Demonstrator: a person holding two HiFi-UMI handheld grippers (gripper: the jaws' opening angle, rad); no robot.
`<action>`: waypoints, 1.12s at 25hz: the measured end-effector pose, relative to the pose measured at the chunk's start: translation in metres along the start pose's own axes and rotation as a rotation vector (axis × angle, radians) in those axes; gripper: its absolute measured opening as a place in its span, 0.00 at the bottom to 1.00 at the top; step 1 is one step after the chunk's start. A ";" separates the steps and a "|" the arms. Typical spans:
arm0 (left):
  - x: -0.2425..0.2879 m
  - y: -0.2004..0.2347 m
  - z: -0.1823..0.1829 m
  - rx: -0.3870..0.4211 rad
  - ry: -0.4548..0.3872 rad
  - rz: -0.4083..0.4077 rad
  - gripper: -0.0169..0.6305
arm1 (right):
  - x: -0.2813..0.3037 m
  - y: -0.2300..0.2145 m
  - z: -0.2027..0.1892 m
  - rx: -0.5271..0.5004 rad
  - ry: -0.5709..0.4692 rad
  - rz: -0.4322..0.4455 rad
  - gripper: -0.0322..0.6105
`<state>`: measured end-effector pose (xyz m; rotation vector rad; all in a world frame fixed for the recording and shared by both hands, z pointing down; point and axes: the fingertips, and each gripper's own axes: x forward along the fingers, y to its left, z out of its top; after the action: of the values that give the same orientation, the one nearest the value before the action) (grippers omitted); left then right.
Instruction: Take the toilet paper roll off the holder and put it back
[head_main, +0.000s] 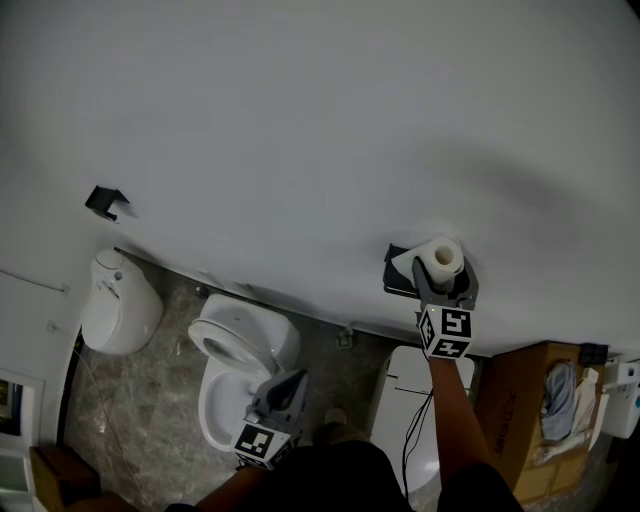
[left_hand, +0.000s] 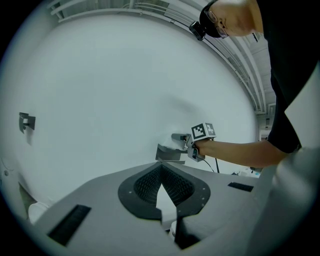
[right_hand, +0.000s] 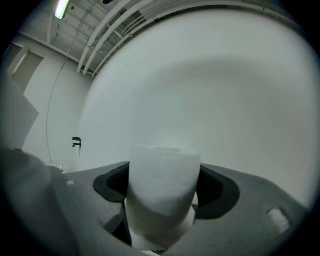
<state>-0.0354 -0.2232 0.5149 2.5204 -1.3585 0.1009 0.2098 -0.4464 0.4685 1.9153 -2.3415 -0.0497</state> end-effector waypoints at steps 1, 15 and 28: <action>-0.001 0.001 0.000 -0.002 -0.001 0.004 0.05 | 0.000 0.000 0.000 0.001 0.002 0.003 0.62; -0.007 0.018 -0.003 0.065 -0.054 0.006 0.05 | -0.006 0.003 -0.003 0.028 0.034 0.038 0.67; -0.015 0.015 0.010 0.005 -0.055 0.023 0.05 | -0.014 -0.002 0.010 0.039 0.022 0.036 0.66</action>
<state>-0.0573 -0.2215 0.5057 2.5300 -1.4103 0.0397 0.2133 -0.4333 0.4572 1.8806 -2.3793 0.0199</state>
